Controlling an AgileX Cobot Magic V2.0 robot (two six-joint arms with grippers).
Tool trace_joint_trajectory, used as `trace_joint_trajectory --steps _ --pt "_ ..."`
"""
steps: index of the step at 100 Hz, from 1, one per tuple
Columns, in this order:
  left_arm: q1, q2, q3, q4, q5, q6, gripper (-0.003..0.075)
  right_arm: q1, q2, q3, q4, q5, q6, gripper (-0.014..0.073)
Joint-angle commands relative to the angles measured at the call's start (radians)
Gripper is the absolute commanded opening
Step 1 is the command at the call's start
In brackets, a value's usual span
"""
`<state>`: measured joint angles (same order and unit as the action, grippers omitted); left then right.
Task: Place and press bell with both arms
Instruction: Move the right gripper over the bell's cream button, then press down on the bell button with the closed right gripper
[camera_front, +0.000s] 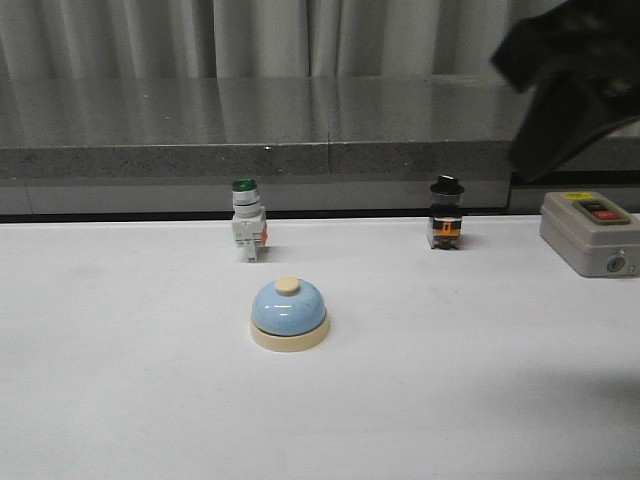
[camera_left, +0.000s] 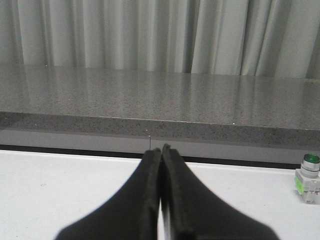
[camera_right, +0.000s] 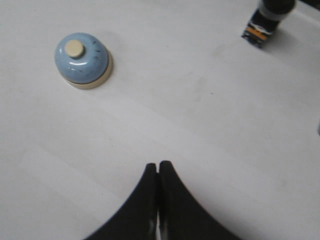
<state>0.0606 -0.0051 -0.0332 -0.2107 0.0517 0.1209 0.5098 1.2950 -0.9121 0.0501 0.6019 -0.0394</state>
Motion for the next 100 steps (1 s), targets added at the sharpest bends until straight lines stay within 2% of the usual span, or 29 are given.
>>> trace_joint_trajectory --steps 1,36,77,100 --pt "-0.002 -0.021 -0.027 -0.011 -0.081 -0.002 -0.0019 0.042 0.071 -0.089 0.005 -0.029 -0.013 -0.0066" --pt "-0.002 -0.021 -0.027 -0.011 -0.081 -0.002 -0.0019 0.158 0.389 -0.359 0.065 0.023 -0.012 -0.0066" --pt "-0.002 -0.021 -0.027 -0.011 -0.081 -0.002 -0.0019 0.158 0.621 -0.595 0.089 0.063 -0.012 -0.0066" --pt "-0.002 -0.021 -0.027 -0.011 -0.081 -0.002 -0.0019 0.156 0.720 -0.652 0.040 0.101 -0.012 -0.0066"
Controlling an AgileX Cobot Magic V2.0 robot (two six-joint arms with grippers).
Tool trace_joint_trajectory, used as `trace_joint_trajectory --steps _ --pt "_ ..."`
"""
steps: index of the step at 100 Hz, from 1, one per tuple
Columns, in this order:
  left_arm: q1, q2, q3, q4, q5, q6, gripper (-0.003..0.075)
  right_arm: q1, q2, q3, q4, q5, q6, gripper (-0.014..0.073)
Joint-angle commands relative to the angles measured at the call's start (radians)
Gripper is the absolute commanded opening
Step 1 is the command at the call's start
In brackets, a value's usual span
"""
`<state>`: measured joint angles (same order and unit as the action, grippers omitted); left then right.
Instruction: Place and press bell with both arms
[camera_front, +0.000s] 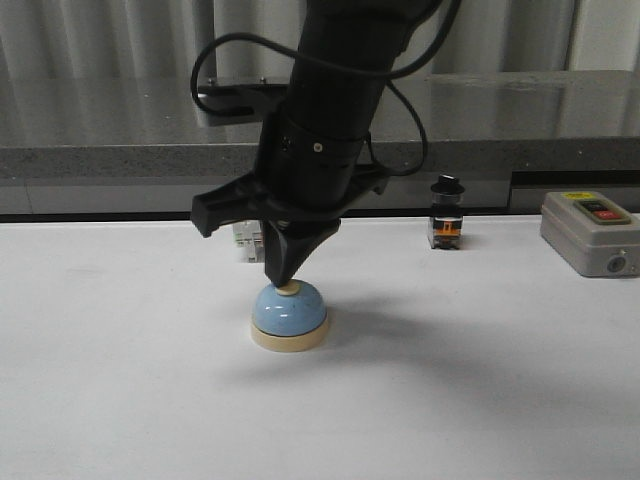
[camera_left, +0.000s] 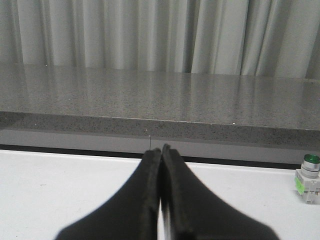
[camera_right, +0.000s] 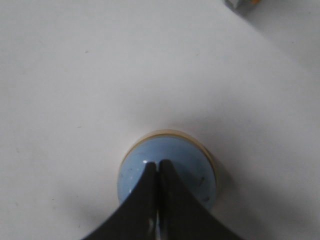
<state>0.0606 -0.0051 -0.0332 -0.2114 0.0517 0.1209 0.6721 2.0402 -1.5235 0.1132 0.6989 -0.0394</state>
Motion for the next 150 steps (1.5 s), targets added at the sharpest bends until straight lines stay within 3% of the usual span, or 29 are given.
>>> trace_joint_trajectory --steps 1,36,57,133,150 --pt "-0.002 -0.021 -0.027 -0.010 -0.081 -0.002 -0.0019 -0.006 -0.024 -0.041 -0.023 0.007 -0.012 -0.0066" --pt "-0.002 -0.021 -0.027 -0.010 -0.081 -0.002 -0.0019 -0.021 -0.176 -0.043 -0.026 0.044 -0.012 -0.0066" --pt "-0.002 -0.021 -0.027 -0.010 -0.081 -0.002 -0.0019 -0.099 -0.301 0.007 -0.026 0.081 -0.006 -0.0066" --pt "-0.002 -0.021 -0.027 -0.010 -0.081 -0.002 -0.0019 -0.589 -1.028 0.794 -0.026 -0.131 0.141 -0.0068" --pt "-0.002 -0.021 -0.027 -0.010 -0.081 -0.002 -0.0019 -0.635 -1.216 0.911 -0.026 -0.151 0.141 -0.0068"
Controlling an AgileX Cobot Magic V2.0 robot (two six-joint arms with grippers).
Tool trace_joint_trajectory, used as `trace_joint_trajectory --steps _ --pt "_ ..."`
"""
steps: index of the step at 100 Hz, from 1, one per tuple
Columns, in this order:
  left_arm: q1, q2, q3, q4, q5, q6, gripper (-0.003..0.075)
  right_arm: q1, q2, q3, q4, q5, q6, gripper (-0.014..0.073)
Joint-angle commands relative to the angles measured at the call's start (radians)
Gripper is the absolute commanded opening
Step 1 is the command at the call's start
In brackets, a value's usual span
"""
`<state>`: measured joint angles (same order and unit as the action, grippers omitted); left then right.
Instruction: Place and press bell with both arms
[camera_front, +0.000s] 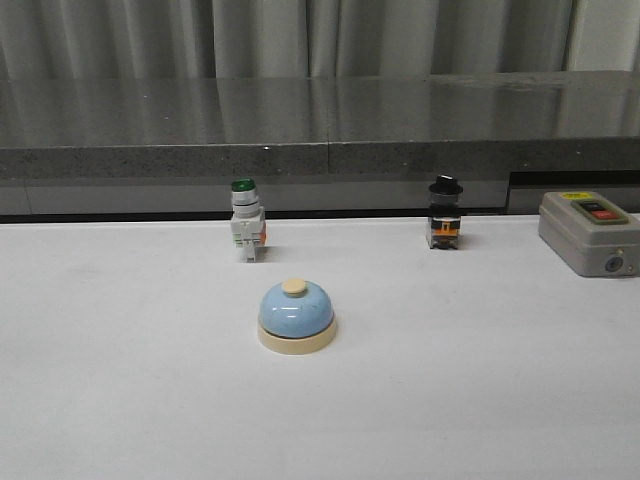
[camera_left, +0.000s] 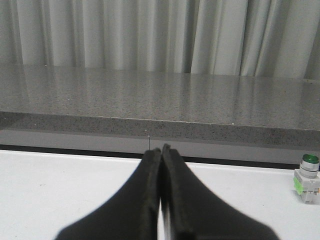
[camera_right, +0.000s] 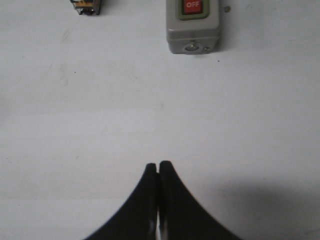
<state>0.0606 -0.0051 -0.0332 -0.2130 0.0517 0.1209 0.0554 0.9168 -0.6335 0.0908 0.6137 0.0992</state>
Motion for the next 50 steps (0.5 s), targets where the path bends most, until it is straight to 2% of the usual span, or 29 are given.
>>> trace_joint_trajectory --steps 1,50 --pt "-0.002 -0.021 -0.027 -0.008 -0.081 -0.002 -0.0019 -0.018 -0.109 0.031 -0.003 -0.068 0.003 -0.0068" --pt "-0.002 -0.021 -0.027 -0.008 -0.081 -0.002 -0.0019 -0.018 -0.691 0.424 -0.003 -0.284 0.003 -0.0068"
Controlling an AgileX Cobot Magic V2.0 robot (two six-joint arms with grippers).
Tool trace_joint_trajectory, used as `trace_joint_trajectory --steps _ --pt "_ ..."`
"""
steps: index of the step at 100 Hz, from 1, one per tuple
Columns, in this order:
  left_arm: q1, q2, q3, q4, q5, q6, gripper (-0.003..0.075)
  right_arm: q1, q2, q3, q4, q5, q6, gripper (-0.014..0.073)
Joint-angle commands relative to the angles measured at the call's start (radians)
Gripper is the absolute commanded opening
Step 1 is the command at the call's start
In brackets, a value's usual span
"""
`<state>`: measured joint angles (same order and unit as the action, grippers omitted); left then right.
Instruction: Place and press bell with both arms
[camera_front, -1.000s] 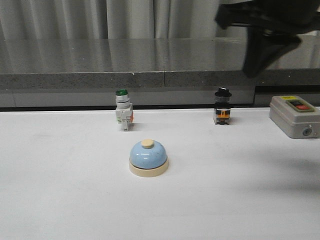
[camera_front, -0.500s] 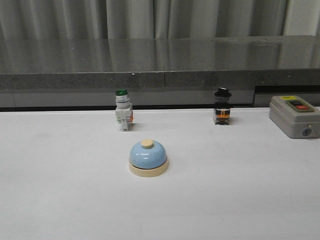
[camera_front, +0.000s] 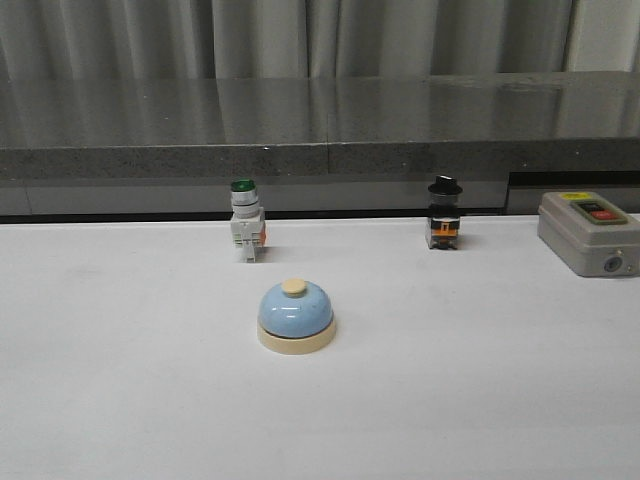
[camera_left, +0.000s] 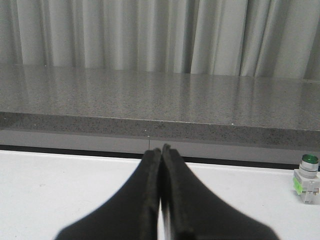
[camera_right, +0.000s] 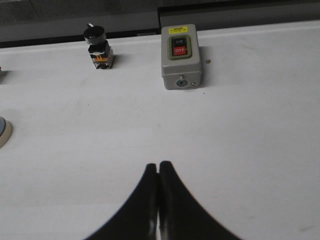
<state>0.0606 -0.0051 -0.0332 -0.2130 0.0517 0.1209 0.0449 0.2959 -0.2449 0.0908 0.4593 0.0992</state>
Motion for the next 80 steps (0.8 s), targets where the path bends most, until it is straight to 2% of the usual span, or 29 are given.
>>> trace_joint_trajectory --steps 1,10,21,27,47,58,80 --pt "-0.002 -0.021 -0.027 -0.008 -0.081 -0.002 -0.0019 -0.008 -0.077 0.042 -0.003 -0.130 0.003 -0.0068" --pt "-0.002 -0.021 -0.027 -0.008 -0.081 -0.002 -0.0019 -0.007 -0.170 0.126 -0.003 -0.241 0.003 -0.0068" --pt "-0.002 -0.021 -0.027 -0.008 -0.081 -0.002 -0.0019 -0.007 -0.275 0.224 -0.003 -0.465 0.003 -0.0068" --pt "-0.002 -0.021 -0.027 -0.008 -0.081 -0.002 -0.0019 -0.007 -0.322 0.275 -0.003 -0.520 0.003 -0.0068" --pt "-0.002 -0.019 -0.027 -0.008 -0.081 -0.002 -0.0019 -0.007 -0.314 0.272 -0.049 -0.384 0.002 -0.0068" --pt "-0.002 -0.019 -0.027 -0.008 -0.081 -0.002 -0.0019 -0.007 -0.314 0.272 -0.112 -0.368 0.002 -0.0068" --pt "-0.002 -0.019 -0.027 -0.008 -0.081 -0.002 -0.0019 -0.007 -0.314 0.272 -0.112 -0.359 0.002 -0.0068"
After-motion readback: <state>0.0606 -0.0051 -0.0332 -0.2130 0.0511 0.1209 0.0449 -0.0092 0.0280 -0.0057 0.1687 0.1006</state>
